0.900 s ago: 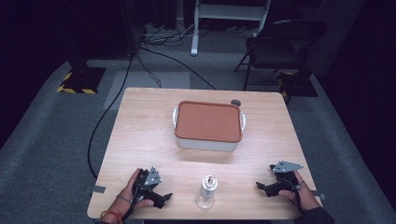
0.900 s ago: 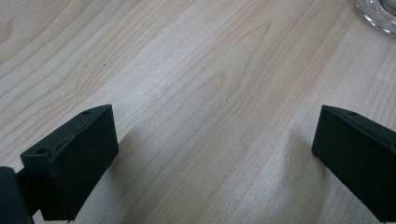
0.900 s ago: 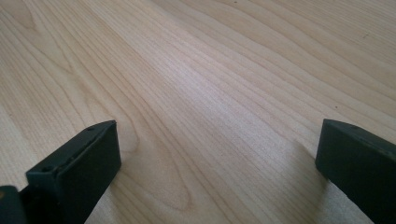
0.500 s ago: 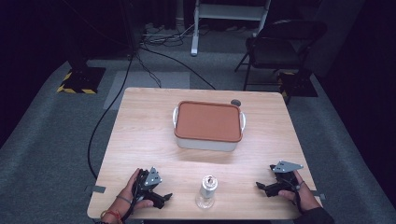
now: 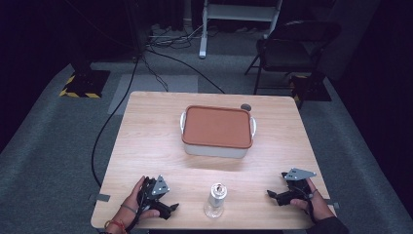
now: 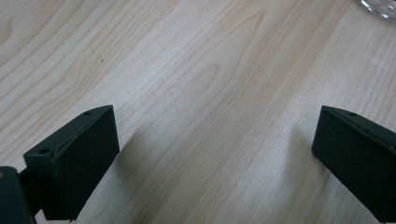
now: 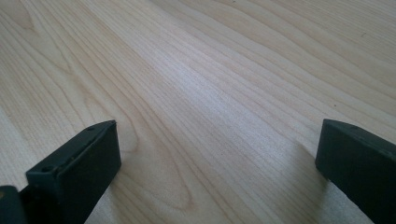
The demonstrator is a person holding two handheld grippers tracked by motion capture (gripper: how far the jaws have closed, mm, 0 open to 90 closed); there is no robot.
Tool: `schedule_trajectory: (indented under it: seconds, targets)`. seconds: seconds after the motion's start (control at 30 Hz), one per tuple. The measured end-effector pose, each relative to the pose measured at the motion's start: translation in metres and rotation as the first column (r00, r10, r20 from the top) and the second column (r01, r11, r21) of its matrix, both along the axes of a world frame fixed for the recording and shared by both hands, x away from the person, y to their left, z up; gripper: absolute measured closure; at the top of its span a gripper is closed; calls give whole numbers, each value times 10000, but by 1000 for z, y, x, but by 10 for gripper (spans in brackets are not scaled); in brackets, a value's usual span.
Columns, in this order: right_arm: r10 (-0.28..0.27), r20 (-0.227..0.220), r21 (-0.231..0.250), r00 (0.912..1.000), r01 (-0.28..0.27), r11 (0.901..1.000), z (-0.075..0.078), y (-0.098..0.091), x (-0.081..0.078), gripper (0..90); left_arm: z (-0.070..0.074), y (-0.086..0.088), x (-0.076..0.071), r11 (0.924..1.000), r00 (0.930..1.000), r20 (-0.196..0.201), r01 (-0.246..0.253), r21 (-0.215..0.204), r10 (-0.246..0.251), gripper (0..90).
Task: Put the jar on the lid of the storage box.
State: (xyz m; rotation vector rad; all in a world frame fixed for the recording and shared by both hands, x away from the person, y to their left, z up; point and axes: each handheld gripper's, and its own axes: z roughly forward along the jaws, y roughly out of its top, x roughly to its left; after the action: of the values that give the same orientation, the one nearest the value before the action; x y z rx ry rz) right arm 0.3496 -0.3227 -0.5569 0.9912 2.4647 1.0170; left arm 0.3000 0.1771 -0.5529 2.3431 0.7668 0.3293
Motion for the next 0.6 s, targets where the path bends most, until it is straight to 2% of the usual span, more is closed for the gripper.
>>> schedule_trajectory:
  seconds: [0.1,0.4,0.6]
  targets:
    - [-12,-4,1,10000,12,10000,0,0,0,0,1,-1,-1,10000,10000,78,18,55,-19,19]
    - [-10,-6,1,10000,10,10000,0,0,0,0,11,-1,-7,9994,9996,243,161,-290,-154,18]
    - [-24,-6,0,10000,24,10000,0,0,0,0,17,-4,-13,9989,9988,397,300,-356,-286,18]
